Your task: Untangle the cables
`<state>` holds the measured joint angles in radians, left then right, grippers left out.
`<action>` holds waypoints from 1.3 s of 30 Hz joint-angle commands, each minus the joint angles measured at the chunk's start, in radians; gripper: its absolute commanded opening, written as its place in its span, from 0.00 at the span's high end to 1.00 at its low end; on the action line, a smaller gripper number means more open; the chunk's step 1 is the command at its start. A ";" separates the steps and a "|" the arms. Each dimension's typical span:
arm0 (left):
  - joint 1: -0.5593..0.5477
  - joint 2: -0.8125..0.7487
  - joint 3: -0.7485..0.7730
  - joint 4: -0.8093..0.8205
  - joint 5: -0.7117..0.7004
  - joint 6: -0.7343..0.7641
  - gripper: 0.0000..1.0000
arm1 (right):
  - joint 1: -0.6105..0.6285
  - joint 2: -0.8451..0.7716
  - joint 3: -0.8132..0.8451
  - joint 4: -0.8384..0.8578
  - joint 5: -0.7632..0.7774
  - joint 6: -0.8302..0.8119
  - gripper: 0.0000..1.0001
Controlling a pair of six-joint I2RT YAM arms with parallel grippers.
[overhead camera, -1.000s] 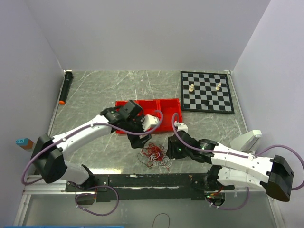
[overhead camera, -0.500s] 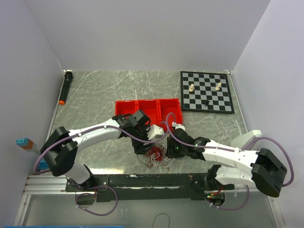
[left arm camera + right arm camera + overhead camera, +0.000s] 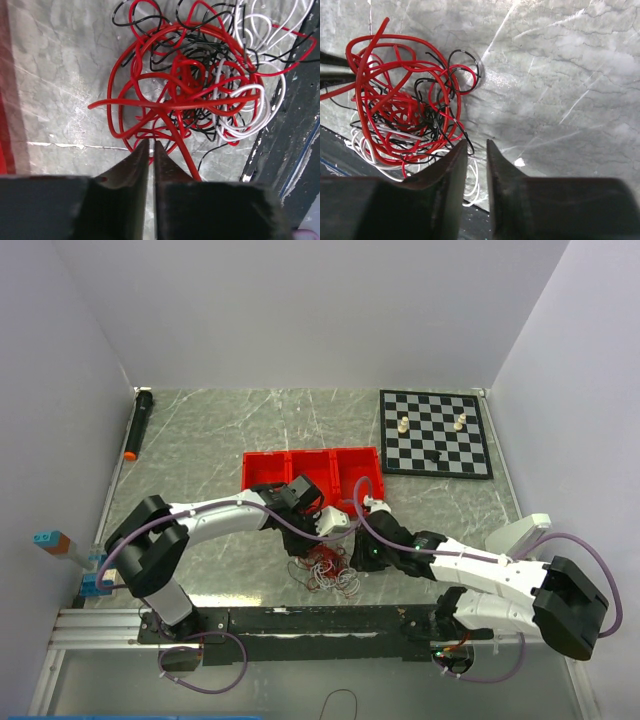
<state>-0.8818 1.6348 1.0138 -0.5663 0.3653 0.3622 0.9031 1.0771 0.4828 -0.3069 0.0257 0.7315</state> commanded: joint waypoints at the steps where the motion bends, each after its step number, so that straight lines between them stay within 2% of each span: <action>1: -0.006 -0.033 -0.007 0.002 0.017 0.012 0.96 | -0.010 0.001 -0.003 0.034 0.019 -0.001 0.76; 2: -0.008 -0.038 -0.009 0.005 0.008 0.009 0.99 | -0.010 0.007 0.000 0.034 0.022 -0.003 0.80; 7: -0.005 -0.069 0.000 -0.004 -0.025 -0.005 0.99 | -0.012 -0.014 0.000 0.022 0.043 -0.003 1.00; 18: 0.037 -0.191 0.011 -0.070 -0.089 -0.011 0.99 | -0.013 -0.212 0.016 -0.164 0.161 0.028 1.00; 22: 0.050 -0.237 0.011 -0.101 -0.080 -0.023 0.99 | -0.013 -0.264 0.002 -0.181 0.151 0.032 1.00; 23: 0.052 -0.239 0.011 -0.102 -0.066 -0.028 0.91 | -0.013 -0.266 -0.004 -0.170 0.139 0.034 1.00; 25: 0.052 -0.234 0.011 -0.104 -0.023 -0.046 0.60 | -0.012 -0.253 -0.012 -0.159 0.125 0.043 1.00; 26: 0.049 -0.224 0.012 -0.106 -0.005 -0.058 0.48 | -0.010 -0.238 -0.013 -0.156 0.120 0.048 1.00; 27: 0.047 -0.213 0.012 -0.095 0.010 -0.066 0.42 | -0.010 -0.229 -0.018 -0.149 0.117 0.055 1.00; 31: 0.018 -0.149 0.009 -0.066 0.061 -0.080 0.34 | -0.001 -0.201 -0.026 -0.135 0.117 0.068 1.00; 39: 0.003 -0.076 0.032 -0.021 0.102 -0.058 0.32 | -0.001 -0.177 -0.046 -0.120 0.117 0.080 1.00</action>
<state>-0.8734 1.5311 1.0138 -0.6270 0.3981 0.2974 0.8986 0.8879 0.4446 -0.4538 0.1410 0.7921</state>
